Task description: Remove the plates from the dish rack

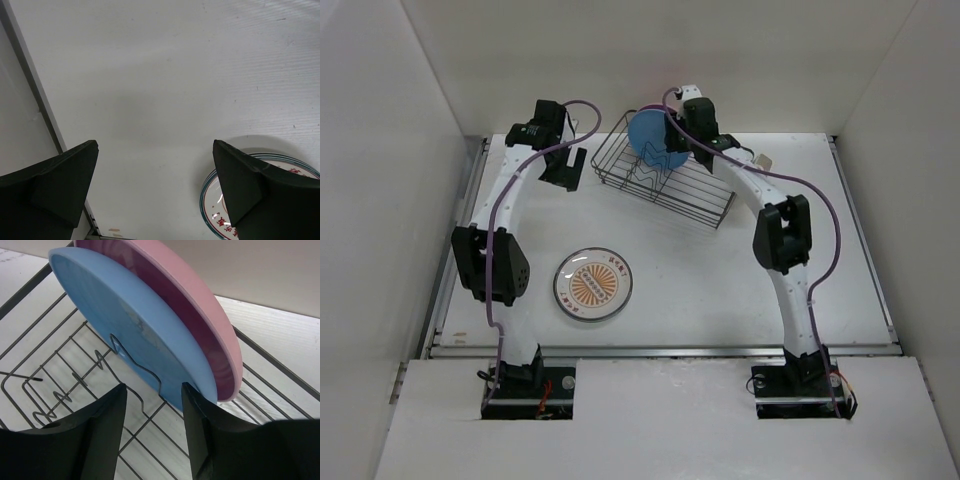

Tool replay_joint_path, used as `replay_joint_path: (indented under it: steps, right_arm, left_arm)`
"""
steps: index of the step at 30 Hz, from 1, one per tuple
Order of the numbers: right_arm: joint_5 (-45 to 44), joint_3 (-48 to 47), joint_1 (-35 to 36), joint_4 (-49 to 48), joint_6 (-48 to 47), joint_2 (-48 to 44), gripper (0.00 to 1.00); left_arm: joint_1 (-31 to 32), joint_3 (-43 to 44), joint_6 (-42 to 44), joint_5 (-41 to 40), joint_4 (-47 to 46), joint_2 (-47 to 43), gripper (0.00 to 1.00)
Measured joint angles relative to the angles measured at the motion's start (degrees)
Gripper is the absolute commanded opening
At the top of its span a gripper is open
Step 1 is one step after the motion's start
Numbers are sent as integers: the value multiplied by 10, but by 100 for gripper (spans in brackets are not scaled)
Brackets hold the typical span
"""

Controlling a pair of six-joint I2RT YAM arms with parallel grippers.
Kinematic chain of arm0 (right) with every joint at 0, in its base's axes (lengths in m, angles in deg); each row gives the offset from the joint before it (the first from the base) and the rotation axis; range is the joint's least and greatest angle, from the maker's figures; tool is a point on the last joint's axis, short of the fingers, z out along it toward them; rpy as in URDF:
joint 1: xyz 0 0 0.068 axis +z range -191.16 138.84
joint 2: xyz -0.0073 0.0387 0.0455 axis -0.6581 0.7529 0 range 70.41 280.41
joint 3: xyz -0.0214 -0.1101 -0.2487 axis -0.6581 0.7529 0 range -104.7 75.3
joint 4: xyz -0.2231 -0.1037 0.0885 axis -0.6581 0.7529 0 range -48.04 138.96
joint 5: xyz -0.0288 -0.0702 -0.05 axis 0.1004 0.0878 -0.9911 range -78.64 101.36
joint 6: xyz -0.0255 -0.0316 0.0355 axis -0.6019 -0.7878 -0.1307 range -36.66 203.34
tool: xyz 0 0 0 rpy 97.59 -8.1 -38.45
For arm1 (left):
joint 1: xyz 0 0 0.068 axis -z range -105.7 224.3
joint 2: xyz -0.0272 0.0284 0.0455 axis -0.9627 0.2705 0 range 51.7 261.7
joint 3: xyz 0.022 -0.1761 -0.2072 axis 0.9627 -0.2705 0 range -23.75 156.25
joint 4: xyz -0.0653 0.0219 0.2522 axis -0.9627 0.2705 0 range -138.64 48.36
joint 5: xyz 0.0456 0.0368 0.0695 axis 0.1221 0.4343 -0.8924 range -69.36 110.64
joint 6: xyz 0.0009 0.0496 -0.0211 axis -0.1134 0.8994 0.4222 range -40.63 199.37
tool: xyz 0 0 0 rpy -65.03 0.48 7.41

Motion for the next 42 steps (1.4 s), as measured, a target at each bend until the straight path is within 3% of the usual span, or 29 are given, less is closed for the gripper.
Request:
replay_joint_path:
  steps: [3,9,14,25,29,30,33,42]
  right_arm:
    - [8,2,1,-1,-10,-2,62]
    - [24,107,-3,-22,-43,-83,62]
    - [32,105,-8,-43,-59,-123,61]
    - [40,35,-9,-37,-64,-48,54]
    - [21,-2,-12,-31,-69,-2,44]
    - [17,-13,-12,-29,-70,10,30]
    - [-5,-30,-17,-24,-89,27,0]
    - [-52,104,-14,-82,-132,-45,0]
  left_arm:
    - [0,-1,-1,0,1,7,98]
    - [0,-1,-2,-1,4,10,98]
    - [0,-1,-6,-1,5,11,98]
    - [0,-8,-8,-4,6,11,98]
    - [0,-9,-8,-5,10,11,98]
    - [0,-9,-8,-5,10,11,98]
    - [0,-9,-9,-6,10,12,98]
    - [0,-11,-13,-3,13,12,98]
